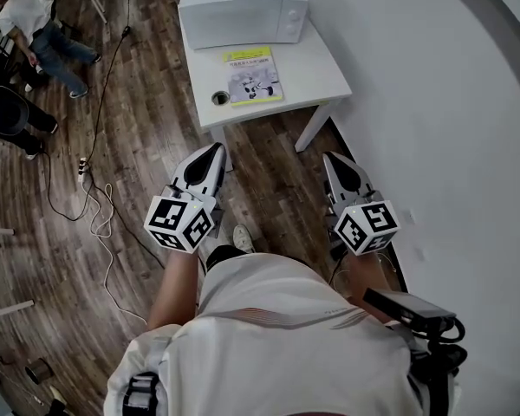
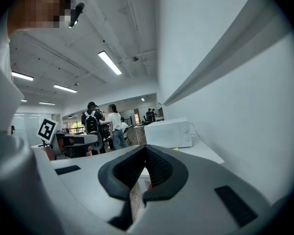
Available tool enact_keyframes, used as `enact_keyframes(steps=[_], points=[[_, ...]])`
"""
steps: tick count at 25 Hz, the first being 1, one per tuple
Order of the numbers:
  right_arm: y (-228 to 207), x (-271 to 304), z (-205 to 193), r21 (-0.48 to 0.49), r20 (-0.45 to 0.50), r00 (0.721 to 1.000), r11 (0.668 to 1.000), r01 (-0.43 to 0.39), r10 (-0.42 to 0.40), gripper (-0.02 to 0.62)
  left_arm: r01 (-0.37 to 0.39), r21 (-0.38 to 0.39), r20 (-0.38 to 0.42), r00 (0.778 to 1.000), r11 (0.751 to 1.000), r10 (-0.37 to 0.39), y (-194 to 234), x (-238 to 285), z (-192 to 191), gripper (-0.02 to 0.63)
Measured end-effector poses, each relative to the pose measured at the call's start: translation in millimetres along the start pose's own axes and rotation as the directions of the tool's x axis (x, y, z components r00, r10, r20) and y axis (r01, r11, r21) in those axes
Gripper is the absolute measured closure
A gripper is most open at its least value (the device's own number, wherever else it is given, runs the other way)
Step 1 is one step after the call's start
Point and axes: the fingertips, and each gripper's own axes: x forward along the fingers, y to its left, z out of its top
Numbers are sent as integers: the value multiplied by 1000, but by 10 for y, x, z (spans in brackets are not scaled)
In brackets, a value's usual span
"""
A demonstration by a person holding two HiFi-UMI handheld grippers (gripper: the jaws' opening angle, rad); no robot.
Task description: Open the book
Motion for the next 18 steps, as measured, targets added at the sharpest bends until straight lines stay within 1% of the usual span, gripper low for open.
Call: enact_keyframes(steps=[3, 7, 10, 14, 18], points=[[-85, 400, -28, -6, -11, 1000, 1000, -10, 9, 592, -7, 0, -11, 1000, 1000, 7, 292, 234, -65, 595], [-113, 733, 46, -12, -13, 1000, 1000, -8, 8, 592, -2, -10, -19, 1000, 1000, 2, 533, 382, -46, 595], [-158, 874, 22, -12, -20, 1000, 1000, -17, 16, 592, -8, -19, -25, 1000, 1000, 7, 630, 458, -89, 595], [-332, 886, -98, 4, -20, 1000, 1000, -23, 23, 593, -18, -14, -35, 999, 1000, 18, 609, 594, -208, 595], [-528, 1283, -120, 20, -32, 998, 998, -51, 52, 593, -52, -15, -46, 998, 999, 52, 864, 878, -192, 595]])
